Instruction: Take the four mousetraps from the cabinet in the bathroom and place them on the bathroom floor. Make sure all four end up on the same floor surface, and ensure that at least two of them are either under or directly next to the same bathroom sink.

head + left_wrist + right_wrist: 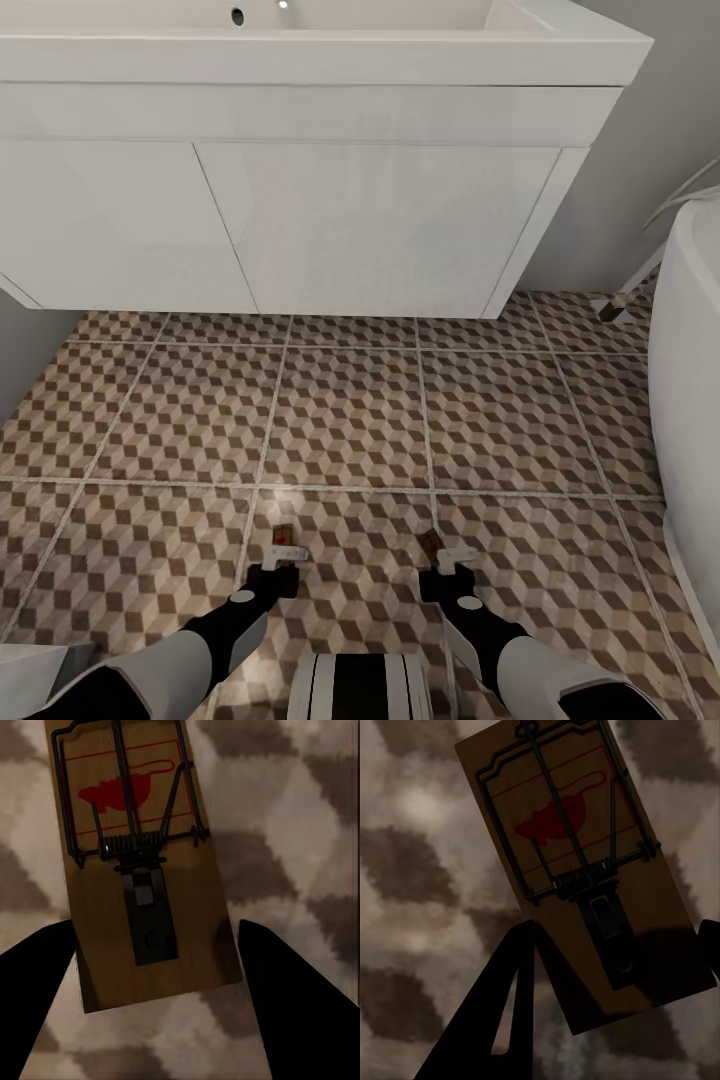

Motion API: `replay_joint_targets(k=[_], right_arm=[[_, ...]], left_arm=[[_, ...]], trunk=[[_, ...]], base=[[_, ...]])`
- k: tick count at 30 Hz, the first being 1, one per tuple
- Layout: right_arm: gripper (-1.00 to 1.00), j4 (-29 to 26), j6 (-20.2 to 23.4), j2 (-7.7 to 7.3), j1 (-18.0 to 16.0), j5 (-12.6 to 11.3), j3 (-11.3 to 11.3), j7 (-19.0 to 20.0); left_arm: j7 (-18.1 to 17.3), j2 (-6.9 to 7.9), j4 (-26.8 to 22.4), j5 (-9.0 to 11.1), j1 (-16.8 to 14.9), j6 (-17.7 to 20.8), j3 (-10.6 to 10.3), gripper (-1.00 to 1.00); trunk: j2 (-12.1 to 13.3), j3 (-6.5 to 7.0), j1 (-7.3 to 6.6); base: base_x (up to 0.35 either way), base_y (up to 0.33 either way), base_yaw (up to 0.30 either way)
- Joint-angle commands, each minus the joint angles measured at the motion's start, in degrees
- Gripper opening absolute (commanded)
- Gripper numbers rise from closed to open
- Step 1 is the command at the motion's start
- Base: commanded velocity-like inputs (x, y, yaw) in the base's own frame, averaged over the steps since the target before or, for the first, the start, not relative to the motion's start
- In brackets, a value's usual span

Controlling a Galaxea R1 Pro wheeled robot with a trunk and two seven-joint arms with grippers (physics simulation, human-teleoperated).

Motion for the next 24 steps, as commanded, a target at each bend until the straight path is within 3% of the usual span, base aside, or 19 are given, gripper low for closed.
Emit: replay_joint_targets(k=[1, 6, 12, 24], right_arm=[[-1.00, 0.05, -0.16, 0.01, -0.03, -0.31, 0.46, -0.26], [-1.00, -0.01, -0.15, 0.07, -0.03, -0.29, 0.44, -0.29], [-1.00, -0.02, -0.14, 0.09, -0.03, -0.28, 0.36, -0.26], [-1.00, -0.02, -0.14, 0.09, -0.03, -0.21, 0.34, -0.27]], left_arm=[[0.32, -0.06, 0.01, 0.31, -0.03, -0.18, -0.47, -1.00], [0.47, -0.52, -0.19, 0.41, -0.02, -0.16, -0.40, -1.00], [0.54, -0.83, -0.17, 0.66, -0.02, -0.23, -0.28, -1.00], [0.55, -0.78, -0.16, 0.85, -0.02, -0.32, -0.14, -1.00]], trunk=[[-0.01, -0.03, -0.01], [-0.01, -0.03, -0.01], [-0.09, -1.36, 0.15], [-0.09, -1.36, 0.15]], base=[[0.000, 0.000, 0.000], [0.000, 0.000, 0.000], [0.000, 0.000, 0.000], [0.000, 0.000, 0.000]])
